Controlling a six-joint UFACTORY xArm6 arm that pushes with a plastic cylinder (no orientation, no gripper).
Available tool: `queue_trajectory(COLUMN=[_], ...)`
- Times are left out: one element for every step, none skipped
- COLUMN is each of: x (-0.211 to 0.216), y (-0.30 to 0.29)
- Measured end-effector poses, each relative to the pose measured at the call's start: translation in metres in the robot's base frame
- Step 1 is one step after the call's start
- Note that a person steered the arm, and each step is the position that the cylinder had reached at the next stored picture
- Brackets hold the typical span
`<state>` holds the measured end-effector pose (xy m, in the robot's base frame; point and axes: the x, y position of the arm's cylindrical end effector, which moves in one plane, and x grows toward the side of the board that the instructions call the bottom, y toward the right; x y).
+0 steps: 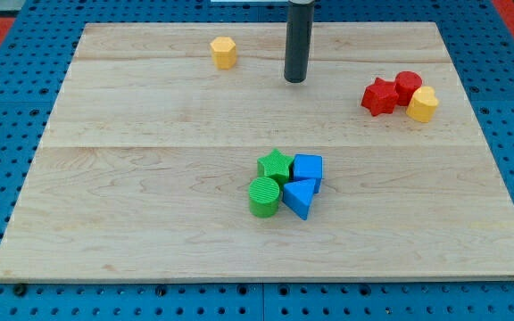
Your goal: Move yellow hexagon towards top right
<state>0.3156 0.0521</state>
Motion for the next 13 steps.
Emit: queue_trajectory(x=[-0.003,-0.032,-0.055,-0.056,-0.056,-0.047,-0.019,-0.019,-0.014,0.005,-0.004,0.013,0.024], y=[0.0,0.01,0.024,0.024,0.024,-0.002,-0.045,-0.052,-0.073,-0.144,-0.16,-0.152,-0.151])
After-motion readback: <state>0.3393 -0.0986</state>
